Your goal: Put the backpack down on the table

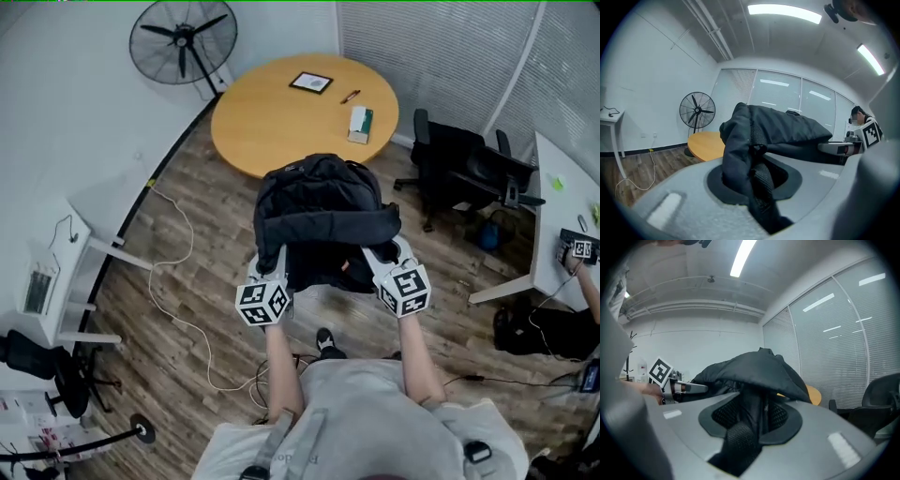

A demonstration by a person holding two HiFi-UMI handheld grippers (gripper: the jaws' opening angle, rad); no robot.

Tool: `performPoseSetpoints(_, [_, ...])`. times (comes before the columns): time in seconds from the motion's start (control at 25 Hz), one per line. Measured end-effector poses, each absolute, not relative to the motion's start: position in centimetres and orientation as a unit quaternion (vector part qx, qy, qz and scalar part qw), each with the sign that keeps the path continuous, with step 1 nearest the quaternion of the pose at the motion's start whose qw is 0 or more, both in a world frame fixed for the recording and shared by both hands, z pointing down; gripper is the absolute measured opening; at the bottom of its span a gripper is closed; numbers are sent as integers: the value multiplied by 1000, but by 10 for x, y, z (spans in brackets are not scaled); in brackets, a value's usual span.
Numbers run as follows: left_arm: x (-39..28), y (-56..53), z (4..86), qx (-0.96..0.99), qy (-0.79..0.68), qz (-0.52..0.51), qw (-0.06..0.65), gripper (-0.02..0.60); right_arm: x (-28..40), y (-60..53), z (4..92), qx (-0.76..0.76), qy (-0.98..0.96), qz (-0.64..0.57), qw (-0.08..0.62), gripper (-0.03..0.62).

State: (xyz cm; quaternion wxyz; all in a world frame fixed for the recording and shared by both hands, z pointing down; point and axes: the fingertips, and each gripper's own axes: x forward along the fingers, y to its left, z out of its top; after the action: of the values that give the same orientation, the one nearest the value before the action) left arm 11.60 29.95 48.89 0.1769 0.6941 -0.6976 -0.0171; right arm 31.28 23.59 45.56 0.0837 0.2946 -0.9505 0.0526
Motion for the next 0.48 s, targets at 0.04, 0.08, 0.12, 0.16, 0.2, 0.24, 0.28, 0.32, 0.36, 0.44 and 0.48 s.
performPoseSetpoints(0.04, [106, 294, 487, 699, -694, -16, 174, 72, 305, 234, 454, 300, -949, 52, 80, 127])
performPoseSetpoints(0.08, [97, 287, 485, 703, -690, -15, 171, 72, 297, 231, 453, 306, -948, 51, 77, 127])
performPoseSetpoints(0.12, [90, 282, 484, 708, -686, -15, 169, 72, 291, 229, 452, 311, -946, 50, 74, 127])
performPoseSetpoints(0.16, [84, 277, 482, 713, -681, -15, 166, 72, 286, 227, 450, 317, -944, 48, 72, 127])
performPoseSetpoints(0.2, [80, 272, 481, 718, -676, -15, 163, 72, 282, 225, 449, 323, -943, 46, 70, 127])
performPoseSetpoints(0.24, [76, 269, 479, 723, -672, -15, 161, 72, 279, 223, 447, 329, -941, 43, 69, 127])
performPoseSetpoints(0.28, [73, 267, 478, 728, -667, -15, 159, 72, 276, 222, 446, 335, -939, 41, 68, 127])
performPoseSetpoints(0.32, [69, 265, 476, 732, -663, -15, 157, 72, 272, 221, 446, 339, -938, 40, 67, 127])
performPoseSetpoints(0.36, [65, 263, 475, 735, -660, -14, 155, 72, 268, 220, 446, 342, -936, 40, 65, 127])
performPoseSetpoints(0.44, [55, 259, 473, 739, -656, -14, 154, 72, 257, 217, 445, 346, -935, 41, 62, 127])
performPoseSetpoints(0.48, [50, 257, 473, 740, -655, -14, 154, 72, 252, 216, 445, 346, -935, 42, 62, 127])
